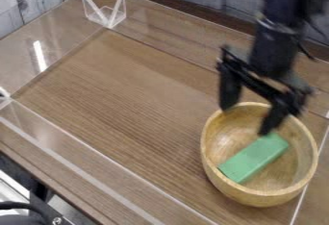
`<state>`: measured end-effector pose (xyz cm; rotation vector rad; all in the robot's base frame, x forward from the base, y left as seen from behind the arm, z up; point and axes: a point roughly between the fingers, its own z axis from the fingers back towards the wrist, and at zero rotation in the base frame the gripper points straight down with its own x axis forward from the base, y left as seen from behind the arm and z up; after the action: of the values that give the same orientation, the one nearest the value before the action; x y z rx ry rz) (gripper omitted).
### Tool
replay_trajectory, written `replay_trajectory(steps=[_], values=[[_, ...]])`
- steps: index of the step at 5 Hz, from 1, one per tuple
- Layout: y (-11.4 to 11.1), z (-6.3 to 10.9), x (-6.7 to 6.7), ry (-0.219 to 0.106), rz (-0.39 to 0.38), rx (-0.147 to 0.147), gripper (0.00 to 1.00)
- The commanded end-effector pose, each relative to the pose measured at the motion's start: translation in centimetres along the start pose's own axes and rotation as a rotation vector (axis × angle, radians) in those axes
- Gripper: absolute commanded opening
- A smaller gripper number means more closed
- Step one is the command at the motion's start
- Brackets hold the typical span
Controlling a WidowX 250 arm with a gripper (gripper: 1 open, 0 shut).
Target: Move green object from inside the wooden bowl to the table next to it
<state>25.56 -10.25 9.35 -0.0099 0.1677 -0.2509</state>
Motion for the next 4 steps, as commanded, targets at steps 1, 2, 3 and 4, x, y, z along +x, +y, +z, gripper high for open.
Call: replay_trajectory(steps=[1, 2, 3, 4], values=[[-2.1, 1.1, 0.0, -0.077, -0.004, 0.002, 1.00], [-1.9, -0.7, -0.1, -0.076, 0.009, 0.006, 1.00], [-1.4, -2.4, -0.2, -0.068, 0.030, 0.009, 1.00], [-1.1, -3.9, -0.2, -0.069, 0.044, 0.014, 1.00]])
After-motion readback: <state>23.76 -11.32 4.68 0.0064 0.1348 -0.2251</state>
